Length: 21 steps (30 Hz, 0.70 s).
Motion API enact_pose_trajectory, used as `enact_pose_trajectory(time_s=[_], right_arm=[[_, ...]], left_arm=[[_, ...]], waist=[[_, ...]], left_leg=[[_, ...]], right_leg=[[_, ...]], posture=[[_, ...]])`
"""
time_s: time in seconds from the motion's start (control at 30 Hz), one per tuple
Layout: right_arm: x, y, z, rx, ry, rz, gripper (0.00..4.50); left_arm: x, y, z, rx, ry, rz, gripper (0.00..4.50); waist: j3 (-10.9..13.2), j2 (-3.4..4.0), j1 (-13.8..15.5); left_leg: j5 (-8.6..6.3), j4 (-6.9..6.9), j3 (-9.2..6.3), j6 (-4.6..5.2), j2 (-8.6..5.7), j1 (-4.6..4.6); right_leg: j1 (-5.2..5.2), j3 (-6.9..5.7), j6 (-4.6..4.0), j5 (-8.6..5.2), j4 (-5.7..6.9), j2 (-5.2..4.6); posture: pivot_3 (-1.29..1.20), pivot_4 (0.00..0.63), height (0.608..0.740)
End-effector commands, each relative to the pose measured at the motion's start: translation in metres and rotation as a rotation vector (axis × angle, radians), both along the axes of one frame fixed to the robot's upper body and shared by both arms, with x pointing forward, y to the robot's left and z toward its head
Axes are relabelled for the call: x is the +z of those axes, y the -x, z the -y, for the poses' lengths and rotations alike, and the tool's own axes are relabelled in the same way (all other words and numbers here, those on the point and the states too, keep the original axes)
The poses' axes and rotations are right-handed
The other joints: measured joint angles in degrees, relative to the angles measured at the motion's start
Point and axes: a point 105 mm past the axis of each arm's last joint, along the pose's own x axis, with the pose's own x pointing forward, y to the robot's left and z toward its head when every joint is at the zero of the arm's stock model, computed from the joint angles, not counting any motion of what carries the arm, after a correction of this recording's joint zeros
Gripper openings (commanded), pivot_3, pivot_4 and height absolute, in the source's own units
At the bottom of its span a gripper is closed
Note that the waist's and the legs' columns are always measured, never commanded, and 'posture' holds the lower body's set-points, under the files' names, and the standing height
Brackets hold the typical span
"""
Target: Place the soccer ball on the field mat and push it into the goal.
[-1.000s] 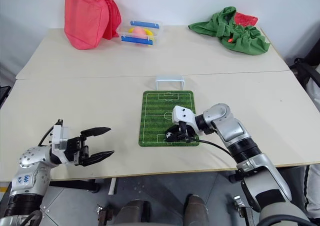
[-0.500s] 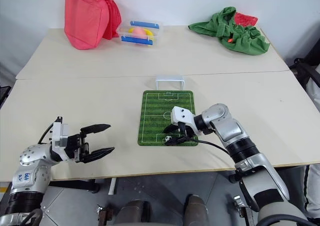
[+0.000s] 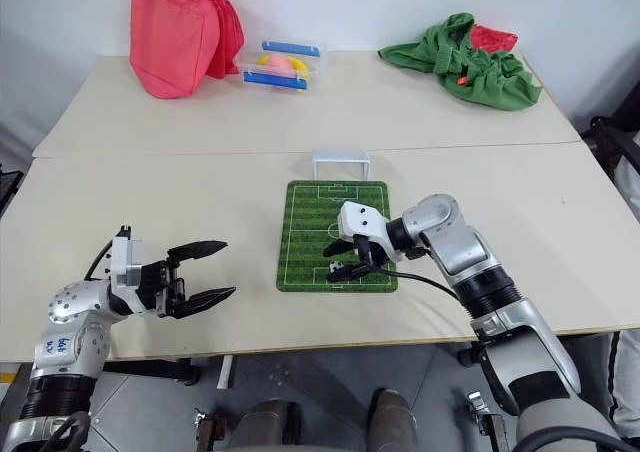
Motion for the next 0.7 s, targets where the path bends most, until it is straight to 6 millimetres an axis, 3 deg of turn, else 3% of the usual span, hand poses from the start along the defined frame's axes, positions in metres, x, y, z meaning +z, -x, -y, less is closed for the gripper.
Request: enact_pose_trajectory(time_s=[0.03, 0.17, 0.3, 0.47, 0.7], right_arm=[[0.042, 0.001, 0.000, -0.004, -0.069, 0.107, 2.48], [0.057, 0.023, 0.008, -0.024, -0.137, 0.114, 1.53], [0.038, 0.049, 0.012, -0.045, -0.129, 0.047, 0.09], [0.009, 0.060, 0.014, -0.088, -0.103, -0.005, 0.02], [-0.023, 0.041, 0.000, -0.122, -0.125, -0.053, 0.02]], left_arm=[[0.005, -0.001, 0.001, -0.003, 0.007, 0.024, 4.50], [0.005, 0.000, -0.001, -0.010, 0.006, 0.018, 4.50], [0.004, 0.002, -0.001, -0.018, 0.002, 0.012, 4.50], [0.004, 0.004, -0.001, -0.040, 0.003, 0.005, 4.50], [0.007, 0.002, -0.001, -0.049, -0.004, 0.011, 4.50]], waist=[[0.00, 0.00, 0.01], [0.00, 0.00, 0.37], [0.00, -0.01, 0.51], [0.00, -0.01, 0.35], [-0.01, -0.04, 0.05]], left_leg=[[0.00, 0.00, 0.00, 0.00, 0.00, 0.00], [-0.01, -0.01, -0.01, -0.01, 0.00, -0.01], [-0.13, -0.02, 0.01, 0.03, 0.00, -0.01], [-0.14, 0.03, 0.05, 0.05, 0.00, -0.02], [-0.15, 0.03, 0.09, 0.04, 0.05, 0.05]], right_leg=[[0.00, 0.00, 0.00, 0.00, 0.00, 0.00], [0.00, -0.01, 0.00, 0.00, -0.01, 0.00], [0.00, -0.02, 0.00, 0.00, -0.06, 0.00], [0.00, -0.01, 0.00, 0.00, -0.06, 0.00], [0.00, 0.03, 0.00, 0.00, -0.02, 0.02]], posture=[[0.00, 0.150, 0.740], [0.00, 0.150, 0.740], [0.00, 0.150, 0.740], [0.00, 0.150, 0.740], [0.00, 0.150, 0.740]])
